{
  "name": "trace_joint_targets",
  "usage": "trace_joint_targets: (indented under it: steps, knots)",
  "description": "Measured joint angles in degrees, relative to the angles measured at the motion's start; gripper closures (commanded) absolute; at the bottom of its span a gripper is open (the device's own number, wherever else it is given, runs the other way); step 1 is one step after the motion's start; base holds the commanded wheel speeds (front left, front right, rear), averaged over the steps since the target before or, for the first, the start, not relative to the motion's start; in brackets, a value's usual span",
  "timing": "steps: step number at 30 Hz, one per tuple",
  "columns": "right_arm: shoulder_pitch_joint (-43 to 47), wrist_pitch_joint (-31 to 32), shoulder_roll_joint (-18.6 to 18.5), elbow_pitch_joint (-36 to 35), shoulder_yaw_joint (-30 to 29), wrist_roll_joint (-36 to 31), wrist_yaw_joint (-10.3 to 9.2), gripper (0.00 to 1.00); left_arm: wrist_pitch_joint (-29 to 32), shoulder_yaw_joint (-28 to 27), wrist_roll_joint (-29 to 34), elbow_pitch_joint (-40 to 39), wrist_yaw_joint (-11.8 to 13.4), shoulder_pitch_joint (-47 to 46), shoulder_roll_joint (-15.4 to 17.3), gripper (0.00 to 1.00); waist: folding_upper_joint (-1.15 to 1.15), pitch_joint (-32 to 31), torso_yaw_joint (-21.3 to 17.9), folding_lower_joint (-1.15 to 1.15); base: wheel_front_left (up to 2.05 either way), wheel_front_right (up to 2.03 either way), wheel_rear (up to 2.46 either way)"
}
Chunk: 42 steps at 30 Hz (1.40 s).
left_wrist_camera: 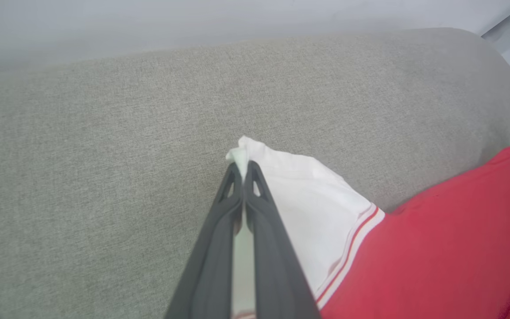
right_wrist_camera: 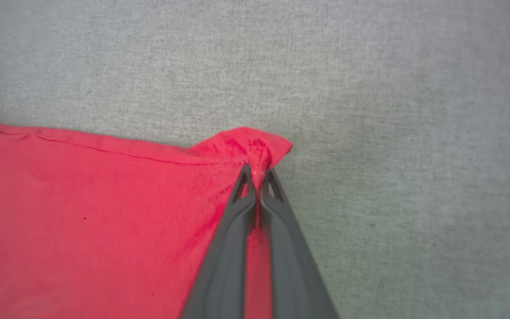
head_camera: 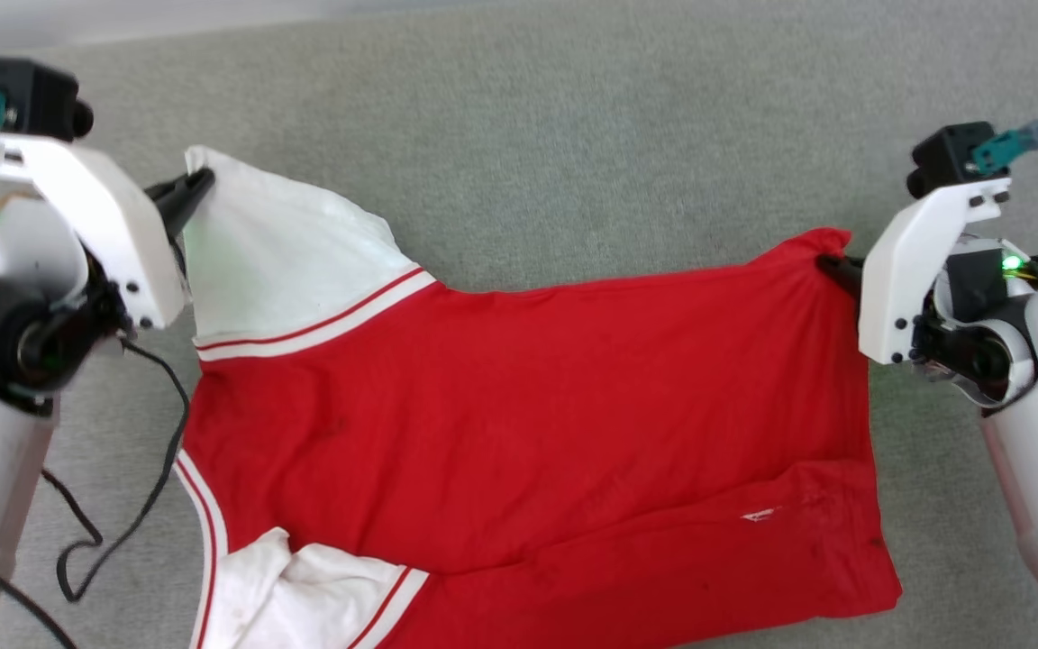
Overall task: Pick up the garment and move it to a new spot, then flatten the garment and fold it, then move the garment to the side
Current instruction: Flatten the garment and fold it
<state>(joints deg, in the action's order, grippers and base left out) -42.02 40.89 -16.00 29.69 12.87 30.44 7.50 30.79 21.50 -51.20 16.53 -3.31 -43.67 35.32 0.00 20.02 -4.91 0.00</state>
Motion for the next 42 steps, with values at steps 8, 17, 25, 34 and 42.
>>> trace_joint_targets:
  steps: [8,17,25,34,42]
  knots:
    - [10.59,-2.05,-1.0,-8.08,-4.69,-1.67,0.0,1.0,-7.46,-3.56,-2.12,-4.44,2.36,13.73,0.76,1.0,0.0,-5.39,1.48,0.0,0.0,0.0,0.0]
    - [26.97,-3.08,0.4,-15.78,-10.9,-2.7,0.0,1.0,-12.95,-6.06,-5.58,-12.15,7.12,35.13,-0.08,1.0,0.0,-11.27,3.48,-0.01,0.0,0.0,0.0]
    - [37.3,-4.55,3.19,-19.34,-15.28,-4.55,0.0,1.0,-14.68,-7.49,-8.51,-15.7,10.68,48.21,-1.26,1.0,0.0,-13.14,4.21,-0.01,0.0,0.0,0.0]
    - [42.83,-11.05,6.33,-19.46,-16.37,-5.36,0.0,0.0,-17.53,-3.8,-5.71,-15.63,10.36,50.4,-4.1,0.0,0.0,-14.43,3.61,-0.01,0.0,0.0,0.0]
    - [44.33,-11.29,6.15,-26.75,-18.13,-6.27,0.0,0.0,-26.11,-3.11,1.85,-20.24,10.18,48.94,-4.42,0.0,0.0,-16.47,3.31,-0.01,0.0,0.0,0.0]
